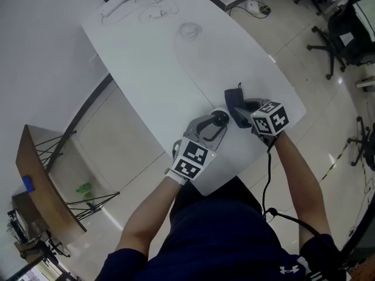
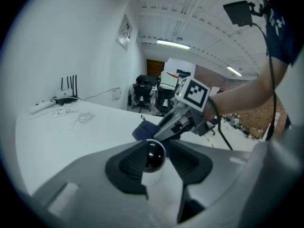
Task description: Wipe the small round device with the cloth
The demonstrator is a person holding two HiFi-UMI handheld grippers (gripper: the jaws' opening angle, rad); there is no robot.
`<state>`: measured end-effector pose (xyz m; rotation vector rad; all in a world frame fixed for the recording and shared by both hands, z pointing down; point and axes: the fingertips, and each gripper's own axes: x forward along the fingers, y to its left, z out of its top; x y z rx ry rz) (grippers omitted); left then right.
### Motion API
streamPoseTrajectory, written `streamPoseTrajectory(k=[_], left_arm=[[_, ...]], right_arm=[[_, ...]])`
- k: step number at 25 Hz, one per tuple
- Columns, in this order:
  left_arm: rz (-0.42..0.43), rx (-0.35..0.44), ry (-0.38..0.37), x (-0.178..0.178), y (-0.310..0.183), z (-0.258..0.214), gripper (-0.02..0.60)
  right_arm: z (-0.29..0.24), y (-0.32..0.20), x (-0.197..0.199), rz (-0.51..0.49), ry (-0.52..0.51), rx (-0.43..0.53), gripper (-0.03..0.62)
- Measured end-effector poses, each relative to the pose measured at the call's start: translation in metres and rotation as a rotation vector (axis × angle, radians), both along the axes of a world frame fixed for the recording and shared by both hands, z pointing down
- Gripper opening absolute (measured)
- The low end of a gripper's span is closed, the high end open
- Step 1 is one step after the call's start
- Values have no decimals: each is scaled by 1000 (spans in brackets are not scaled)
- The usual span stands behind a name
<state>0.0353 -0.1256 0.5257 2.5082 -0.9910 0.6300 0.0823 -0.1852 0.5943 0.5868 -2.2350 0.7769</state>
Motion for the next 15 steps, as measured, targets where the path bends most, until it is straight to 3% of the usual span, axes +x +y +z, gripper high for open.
streamPoseTrajectory(k=[4,7,15], left_arm=[[15,18,-13,3,2,-4,147],[48,21,-51,8,5,3,147],[69,45,-107,15,7,8,149]], right_arm=[[-57,7,0,-5,-97,79,64],[-94,23,-9,-91,-136,137,64],[-98,47,-39,-375,-12,211,64]])
